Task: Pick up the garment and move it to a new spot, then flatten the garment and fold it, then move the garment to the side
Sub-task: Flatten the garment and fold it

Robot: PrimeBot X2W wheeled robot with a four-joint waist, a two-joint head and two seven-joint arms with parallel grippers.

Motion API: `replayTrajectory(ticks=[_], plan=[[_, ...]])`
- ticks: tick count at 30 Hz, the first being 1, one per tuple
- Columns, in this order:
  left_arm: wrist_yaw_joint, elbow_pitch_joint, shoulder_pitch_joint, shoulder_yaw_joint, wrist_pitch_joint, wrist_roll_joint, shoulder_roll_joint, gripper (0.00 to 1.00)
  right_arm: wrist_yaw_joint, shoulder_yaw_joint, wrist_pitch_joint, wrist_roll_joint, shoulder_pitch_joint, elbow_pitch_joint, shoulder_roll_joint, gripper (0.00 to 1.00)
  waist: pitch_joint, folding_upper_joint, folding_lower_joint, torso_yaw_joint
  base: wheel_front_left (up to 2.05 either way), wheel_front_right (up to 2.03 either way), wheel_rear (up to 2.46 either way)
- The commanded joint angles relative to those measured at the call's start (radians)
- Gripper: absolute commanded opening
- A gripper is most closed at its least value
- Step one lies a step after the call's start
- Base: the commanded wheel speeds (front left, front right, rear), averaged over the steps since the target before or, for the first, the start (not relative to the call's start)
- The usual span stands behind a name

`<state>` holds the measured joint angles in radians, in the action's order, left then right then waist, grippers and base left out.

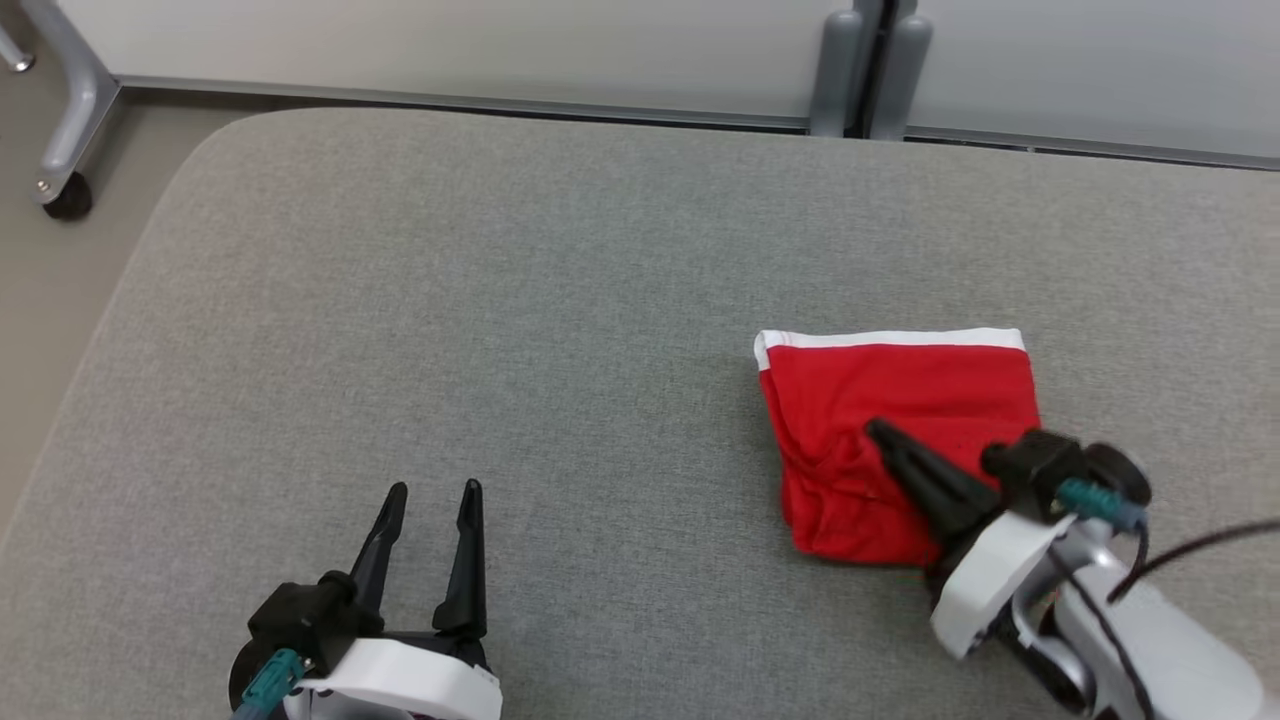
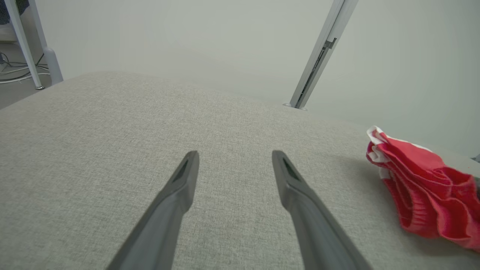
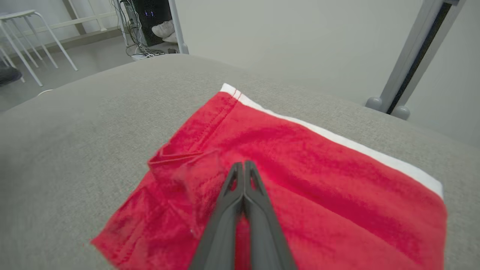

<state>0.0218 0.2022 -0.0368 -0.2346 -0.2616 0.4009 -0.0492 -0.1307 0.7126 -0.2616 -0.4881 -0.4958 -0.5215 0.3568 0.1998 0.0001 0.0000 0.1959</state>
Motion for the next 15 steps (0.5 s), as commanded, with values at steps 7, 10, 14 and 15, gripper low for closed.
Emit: replayTrajectory(ticks=[7,10,14,15], plan=[[0.002,0.004,0.025,0.021,-0.004,-0.007,-0.004,1.0,0.0,0.213,-0.004,-0.059,0.065,0.047,0.029,0.0,-0.048,-0.0001,0.0,-0.058,0.0,0.0,0.0],[0.001,0.007,0.033,0.026,-0.004,-0.01,-0.004,1.0,0.0,0.246,-0.004,-0.075,0.062,0.047,0.019,0.0,-0.062,-0.0001,0.0,-0.075,0.0,0.0,0.0],[-0.006,0.006,0.053,0.051,-0.004,-0.023,-0.003,1.0,0.0,0.207,-0.004,-0.083,0.077,0.092,0.005,0.0,-0.102,-0.0001,0.0,-0.112,0.0,0.0,0.0],[-0.01,0.006,0.06,0.058,-0.004,-0.028,-0.004,1.0,0.0,0.173,-0.004,-0.079,0.089,0.111,0.005,0.0,-0.113,-0.0001,0.0,-0.12,0.0,0.0,0.0]])
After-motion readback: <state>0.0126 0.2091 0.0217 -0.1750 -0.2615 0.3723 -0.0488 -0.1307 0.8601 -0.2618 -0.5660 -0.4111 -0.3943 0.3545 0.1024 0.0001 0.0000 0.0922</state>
